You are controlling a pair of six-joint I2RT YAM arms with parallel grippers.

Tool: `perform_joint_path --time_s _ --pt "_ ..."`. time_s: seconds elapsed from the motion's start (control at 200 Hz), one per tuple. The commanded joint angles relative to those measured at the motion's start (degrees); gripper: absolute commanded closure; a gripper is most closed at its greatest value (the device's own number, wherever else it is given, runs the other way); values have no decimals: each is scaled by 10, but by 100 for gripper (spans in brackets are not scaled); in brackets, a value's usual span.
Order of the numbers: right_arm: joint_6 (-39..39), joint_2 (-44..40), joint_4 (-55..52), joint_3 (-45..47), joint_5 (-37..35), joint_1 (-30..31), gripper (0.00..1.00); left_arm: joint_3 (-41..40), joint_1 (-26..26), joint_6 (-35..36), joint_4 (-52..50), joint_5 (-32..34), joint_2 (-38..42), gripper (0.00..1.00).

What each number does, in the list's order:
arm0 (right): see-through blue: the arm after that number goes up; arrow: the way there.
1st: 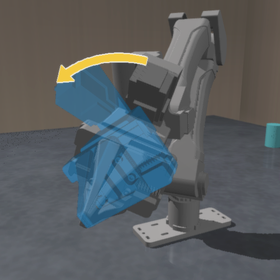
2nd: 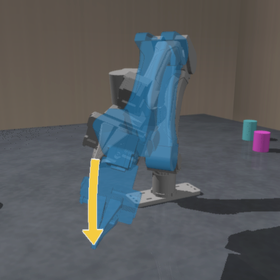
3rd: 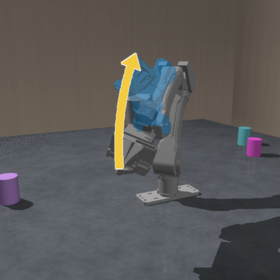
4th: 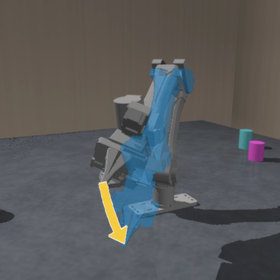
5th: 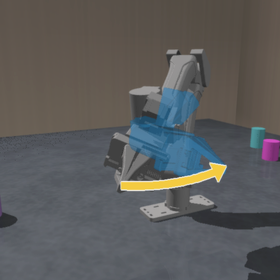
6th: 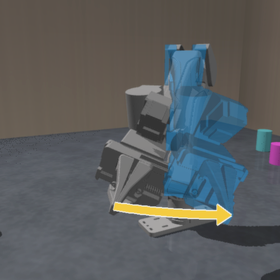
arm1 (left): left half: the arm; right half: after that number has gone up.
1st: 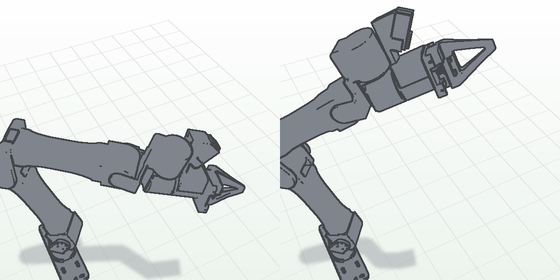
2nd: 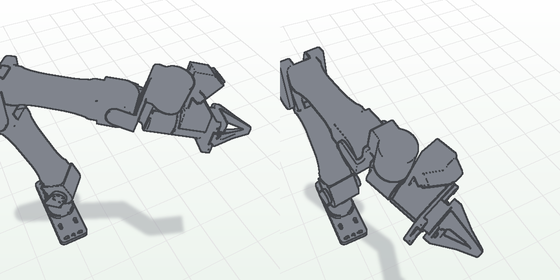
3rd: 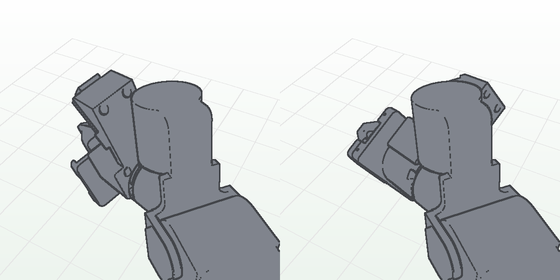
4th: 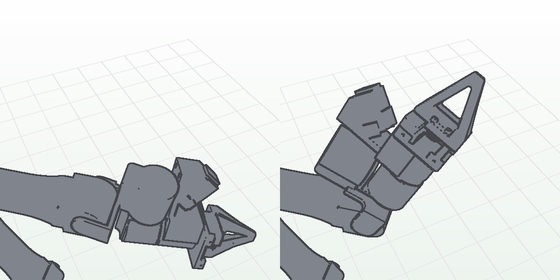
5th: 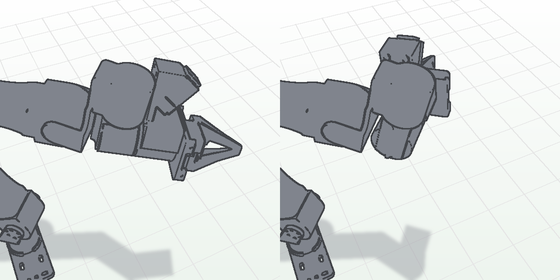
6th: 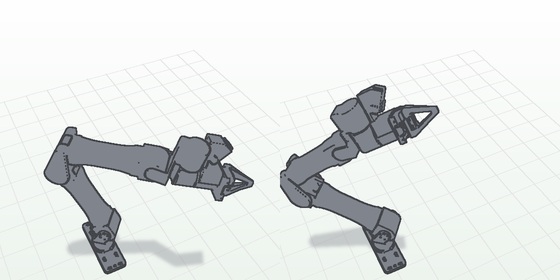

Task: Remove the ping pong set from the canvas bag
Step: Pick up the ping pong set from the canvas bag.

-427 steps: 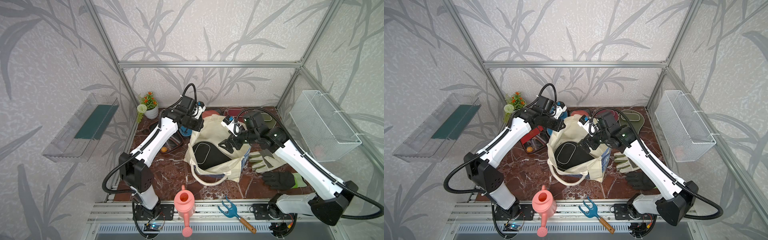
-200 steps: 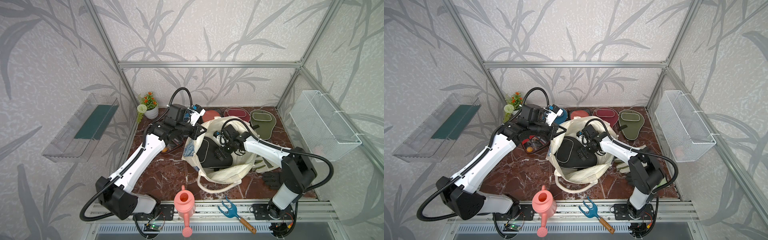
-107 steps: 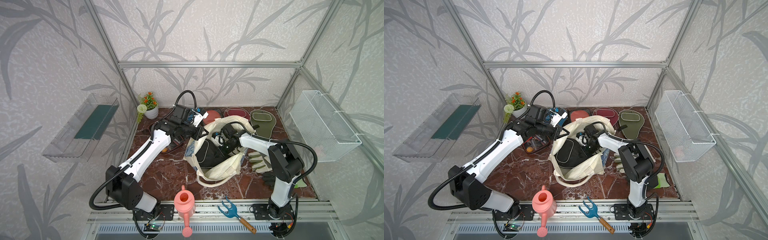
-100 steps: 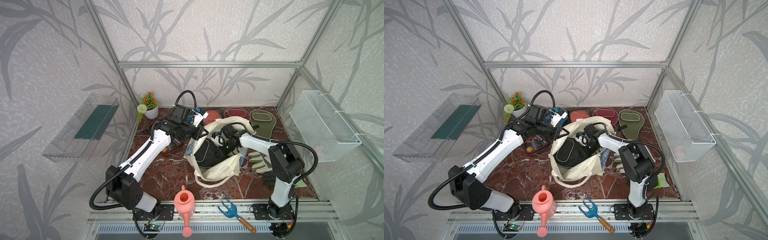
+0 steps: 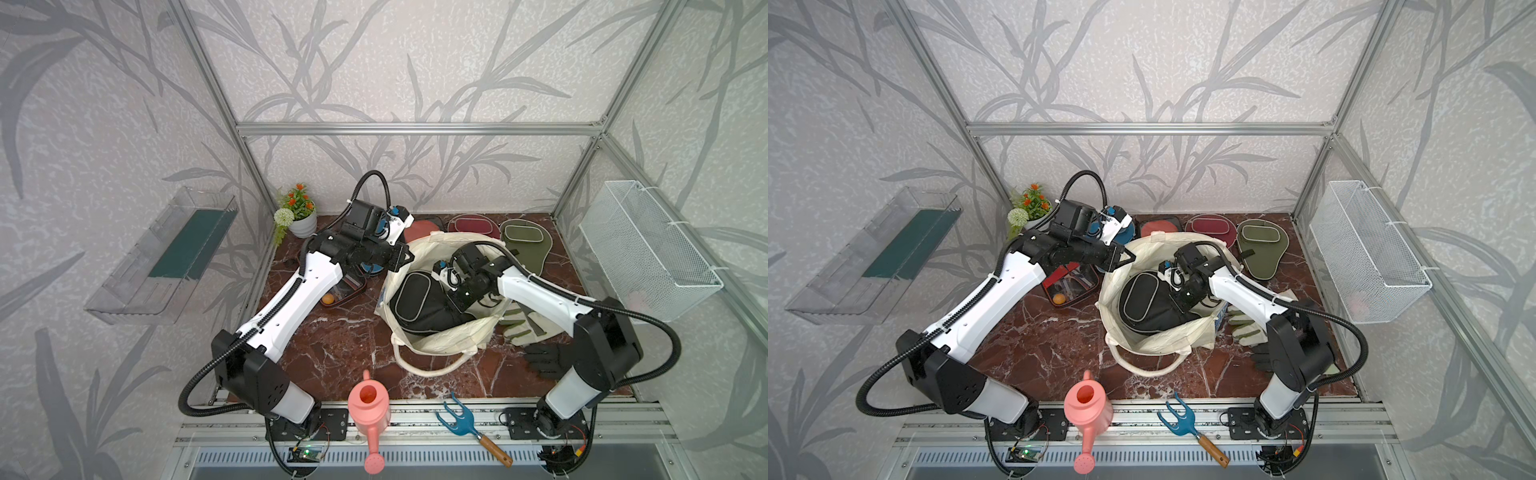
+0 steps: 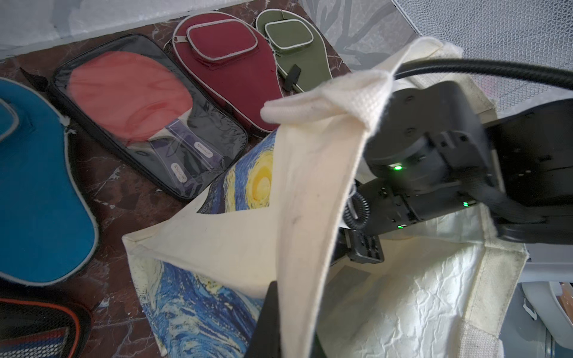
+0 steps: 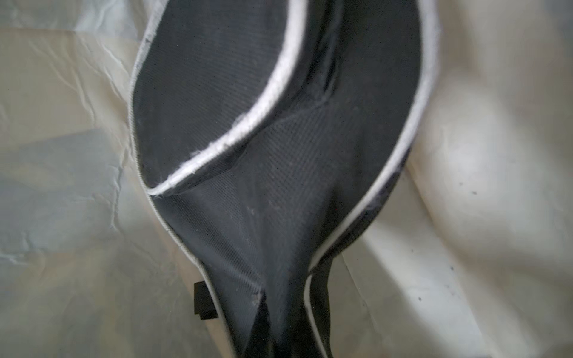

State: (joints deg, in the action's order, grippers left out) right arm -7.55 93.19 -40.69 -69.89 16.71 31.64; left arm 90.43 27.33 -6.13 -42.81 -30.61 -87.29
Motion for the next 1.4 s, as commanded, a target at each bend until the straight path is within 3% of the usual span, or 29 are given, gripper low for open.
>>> perform_joint_path --time_s 0.0,0.15,0.38,0.43,0.51,0.795,0.895,1.075,1.19,1.394 --pt "-40 -60 -10 2 -18 6 100 30 2 -32 -24 26 -7 100" --pt "-64 -118 3 11 -62 17 100 45 1 -46 -56 35 -29 100" --pt "-83 -197 22 17 -73 16 100 69 1 -58 -84 19 -47 98" --pt "-87 -199 14 11 -73 16 100 76 1 -62 -93 15 -48 92" --pt "-94 -200 12 4 -71 14 100 80 1 -66 -103 26 -44 74" --pt "-92 -212 23 -25 -6 -10 100 114 -24 -22 -125 136 -7 18" --pt "-88 -217 22 -50 39 -32 100 135 -31 20 -105 112 14 2" --pt "-69 -218 36 -90 123 -77 100 157 -45 72 -75 16 33 1" --pt "-57 -219 52 -111 172 -95 100 141 -60 65 -46 -71 40 1" --pt "-43 -216 76 -135 239 -110 100 89 -76 30 10 -158 31 1"
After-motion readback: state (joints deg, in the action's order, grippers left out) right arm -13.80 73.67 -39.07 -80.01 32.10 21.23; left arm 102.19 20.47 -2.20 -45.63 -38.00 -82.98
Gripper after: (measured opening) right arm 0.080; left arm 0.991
